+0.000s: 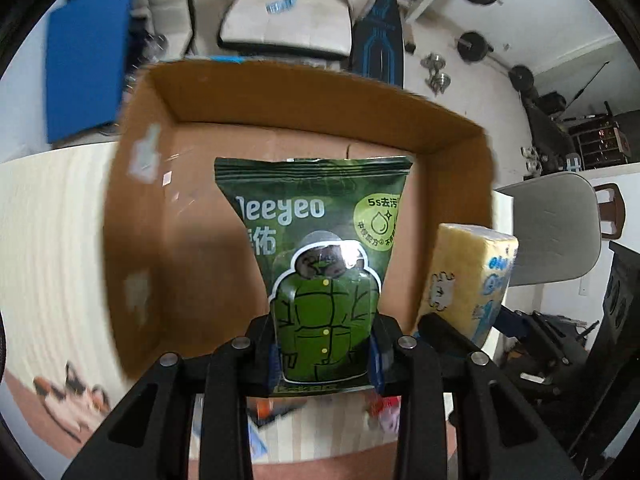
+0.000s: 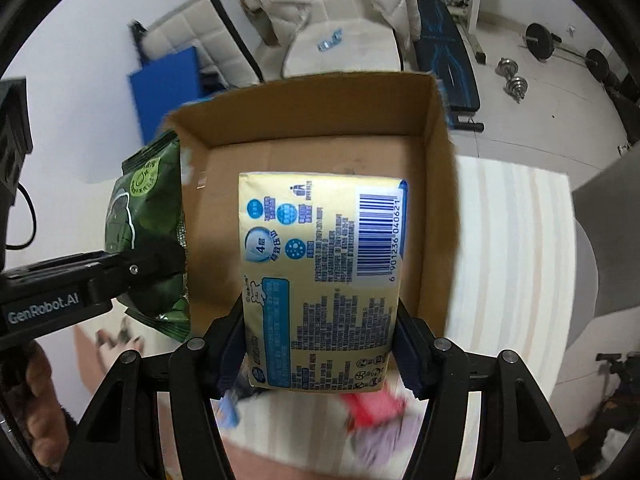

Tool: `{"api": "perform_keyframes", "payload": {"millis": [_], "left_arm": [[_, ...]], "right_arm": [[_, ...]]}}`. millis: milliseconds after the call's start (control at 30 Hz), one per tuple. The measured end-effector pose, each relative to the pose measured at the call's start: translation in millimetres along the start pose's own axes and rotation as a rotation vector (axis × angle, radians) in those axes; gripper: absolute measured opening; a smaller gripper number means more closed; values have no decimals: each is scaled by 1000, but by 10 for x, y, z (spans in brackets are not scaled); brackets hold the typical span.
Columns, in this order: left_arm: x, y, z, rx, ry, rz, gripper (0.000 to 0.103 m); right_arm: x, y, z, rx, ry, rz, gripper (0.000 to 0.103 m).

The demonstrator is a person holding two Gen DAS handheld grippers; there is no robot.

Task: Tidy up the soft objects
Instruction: 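Lower both held items into the box and open both grippers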

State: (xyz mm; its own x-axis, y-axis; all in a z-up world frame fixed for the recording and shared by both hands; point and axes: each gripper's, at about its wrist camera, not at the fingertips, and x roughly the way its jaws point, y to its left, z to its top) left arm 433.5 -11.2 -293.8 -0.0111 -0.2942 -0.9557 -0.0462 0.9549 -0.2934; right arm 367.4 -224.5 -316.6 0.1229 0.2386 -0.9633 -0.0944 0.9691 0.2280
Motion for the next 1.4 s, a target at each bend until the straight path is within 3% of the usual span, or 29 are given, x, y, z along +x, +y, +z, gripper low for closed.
{"api": "perform_keyframes", "payload": {"millis": [167, 267, 467, 567, 667, 767, 867, 933, 1000, 1167, 1267, 1400], "left_arm": [[450, 6, 413, 14, 82, -15, 30], [605, -12, 569, 38, 104, -4, 30], [751, -94, 616, 76, 137, 2, 30], [800, -122, 647, 76, 148, 41, 32], [747, -90, 630, 56, 165, 14, 46], [560, -75, 603, 66, 118, 35, 65], [336, -60, 494, 102, 61, 117, 86], [185, -42, 391, 111, 25, 137, 90], [64, -49, 320, 119, 3, 154, 99], [-228, -47, 42, 118, -75, 173, 102], [-356, -39, -57, 107, -121, 192, 102], [-566, -1, -287, 75, -180, 212, 102]], "right_arm": [[510, 122, 760, 28, 73, -43, 65], [813, 123, 952, 47, 93, -59, 66], [909, 181, 1031, 27, 97, -108, 66], [970, 204, 1064, 28, 95, -128, 66], [1008, 206, 1097, 56, 109, -119, 66], [850, 267, 893, 76, 123, -109, 73], [792, 262, 918, 79, 125, -94, 81], [703, 285, 886, 73, 117, -102, 95], [560, 337, 810, 59, 101, -132, 103], [242, 448, 577, 44, 48, -197, 103], [83, 589, 514, -6, -39, -237, 103], [-125, 650, 348, 4, -51, -213, 103]]}}
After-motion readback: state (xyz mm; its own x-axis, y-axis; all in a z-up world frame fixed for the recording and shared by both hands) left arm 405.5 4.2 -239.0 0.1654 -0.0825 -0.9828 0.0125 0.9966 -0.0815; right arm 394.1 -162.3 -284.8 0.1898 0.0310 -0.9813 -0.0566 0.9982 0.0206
